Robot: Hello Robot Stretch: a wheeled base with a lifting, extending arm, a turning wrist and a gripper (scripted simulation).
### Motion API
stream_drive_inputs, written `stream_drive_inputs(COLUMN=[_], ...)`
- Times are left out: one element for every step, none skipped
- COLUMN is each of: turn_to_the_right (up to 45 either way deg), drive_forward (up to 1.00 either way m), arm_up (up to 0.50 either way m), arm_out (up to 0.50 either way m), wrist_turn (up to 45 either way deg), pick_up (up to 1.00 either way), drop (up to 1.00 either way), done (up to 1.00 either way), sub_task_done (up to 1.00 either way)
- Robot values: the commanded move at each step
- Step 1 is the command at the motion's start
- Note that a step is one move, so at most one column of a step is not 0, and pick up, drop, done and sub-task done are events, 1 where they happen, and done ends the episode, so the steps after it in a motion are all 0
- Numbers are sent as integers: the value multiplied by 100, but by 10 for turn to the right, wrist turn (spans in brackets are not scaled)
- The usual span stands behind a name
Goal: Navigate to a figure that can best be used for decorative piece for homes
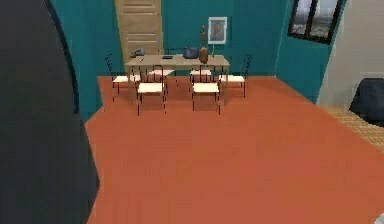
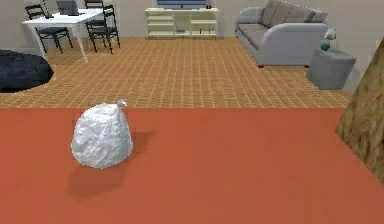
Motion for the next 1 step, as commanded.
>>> stream_drive_inputs(turn_to_the_right=[-30], drive_forward=[0], arm_up=[0], arm_out=[0], wrist_turn=[0], pick_up=[0], drop=[0], done=[0], sub_task_done=[0])
